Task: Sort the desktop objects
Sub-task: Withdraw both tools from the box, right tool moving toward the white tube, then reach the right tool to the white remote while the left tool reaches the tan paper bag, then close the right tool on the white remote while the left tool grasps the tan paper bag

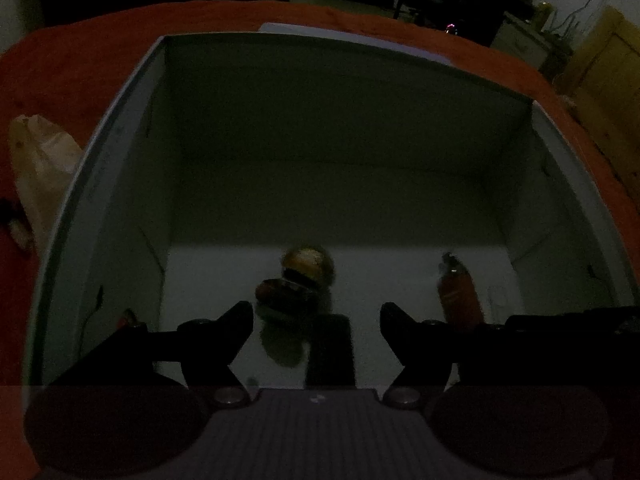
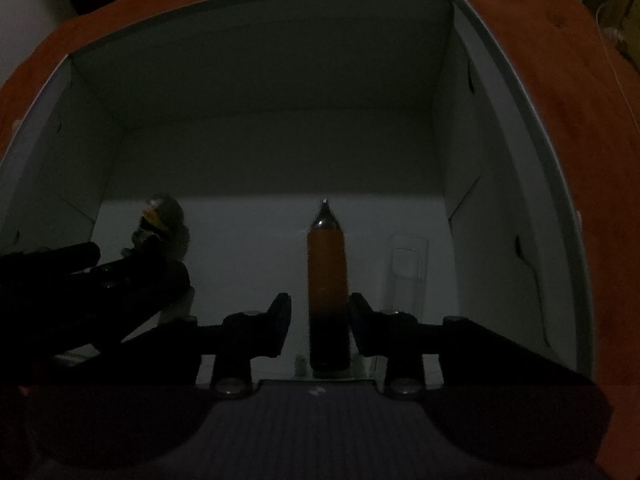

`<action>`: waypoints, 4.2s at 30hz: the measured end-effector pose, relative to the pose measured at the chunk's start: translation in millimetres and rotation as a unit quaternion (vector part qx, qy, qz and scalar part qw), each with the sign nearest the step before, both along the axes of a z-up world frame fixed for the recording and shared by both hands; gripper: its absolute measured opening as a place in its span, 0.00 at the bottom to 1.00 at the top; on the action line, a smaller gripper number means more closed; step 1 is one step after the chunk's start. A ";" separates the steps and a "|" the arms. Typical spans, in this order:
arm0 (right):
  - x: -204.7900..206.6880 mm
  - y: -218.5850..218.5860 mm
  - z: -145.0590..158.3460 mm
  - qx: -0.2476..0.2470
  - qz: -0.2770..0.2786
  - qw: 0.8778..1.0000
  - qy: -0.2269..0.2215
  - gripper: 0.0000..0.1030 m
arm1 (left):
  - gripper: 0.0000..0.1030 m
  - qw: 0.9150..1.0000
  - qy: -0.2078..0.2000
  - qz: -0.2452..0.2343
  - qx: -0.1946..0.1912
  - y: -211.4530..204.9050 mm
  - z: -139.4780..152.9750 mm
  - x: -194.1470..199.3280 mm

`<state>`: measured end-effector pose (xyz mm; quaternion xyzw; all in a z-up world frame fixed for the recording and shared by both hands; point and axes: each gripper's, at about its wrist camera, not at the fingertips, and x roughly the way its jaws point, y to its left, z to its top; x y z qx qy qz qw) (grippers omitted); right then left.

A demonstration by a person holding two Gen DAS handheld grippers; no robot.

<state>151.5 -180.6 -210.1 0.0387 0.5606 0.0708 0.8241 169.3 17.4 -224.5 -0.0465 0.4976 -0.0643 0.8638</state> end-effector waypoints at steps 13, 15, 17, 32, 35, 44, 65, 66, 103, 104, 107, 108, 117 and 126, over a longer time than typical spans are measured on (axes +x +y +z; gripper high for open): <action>-4.5 -11.8 30.5 0.040 -0.038 0.998 -0.028 0.75 | 0.96 0.999 -0.048 0.012 -0.019 7.9 39.4 -9.1; -7.2 -11.1 39.5 0.044 -0.040 0.998 -0.037 0.78 | 0.97 0.998 -0.052 0.017 -0.024 12.6 44.7 -11.7; -7.8 -14.4 48.5 0.049 -0.041 0.997 -0.051 0.81 | 0.99 0.997 -0.066 0.025 -0.023 14.7 50.8 -13.6; 0.0 -108.2 113.2 0.074 -0.160 0.973 -0.149 0.82 | 0.99 0.986 -0.145 0.083 0.003 53.7 95.8 -11.7; 5.2 -135.4 109.7 0.070 -0.200 0.966 -0.146 0.82 | 0.99 0.984 -0.143 0.106 0.006 68.3 95.6 -6.8; 24.9 -181.7 63.8 0.054 -0.265 0.959 -0.084 0.81 | 1.00 0.977 -0.095 0.189 0.025 118.3 63.9 9.3; 38.9 -185.5 -22.1 0.136 -0.247 0.958 0.046 0.24 | 0.99 0.947 0.016 0.308 -0.095 186.3 -12.2 15.8; 39.0 -185.9 -17.9 0.136 -0.247 0.958 0.043 0.22 | 0.99 0.946 0.021 0.308 -0.098 186.3 -15.2 15.8; 18.3 -205.4 21.3 0.105 -0.228 0.968 -0.008 0.19 | 0.04 0.936 -0.083 0.329 -0.098 214.6 -5.8 36.0; 16.7 -206.9 28.1 0.102 -0.230 0.968 -0.016 0.19 | 0.04 0.934 -0.089 0.330 -0.099 216.2 -1.5 34.7; 17.6 -209.0 41.8 0.098 -0.235 0.966 -0.033 0.19 | 0.04 0.932 -0.103 0.333 -0.101 220.5 10.5 31.7; 17.4 -209.7 45.2 0.098 -0.236 0.966 -0.038 0.19 | 0.04 0.931 -0.105 0.335 -0.101 221.5 13.1 31.1; 25.1 -218.8 52.4 0.115 -0.261 0.957 -0.057 0.18 | 0.04 0.932 -0.147 0.307 -0.127 212.0 54.8 22.9; 28.0 -216.2 74.1 0.125 -0.265 0.952 -0.091 0.03 | 0.04 0.937 -0.183 0.256 -0.150 189.0 97.4 9.0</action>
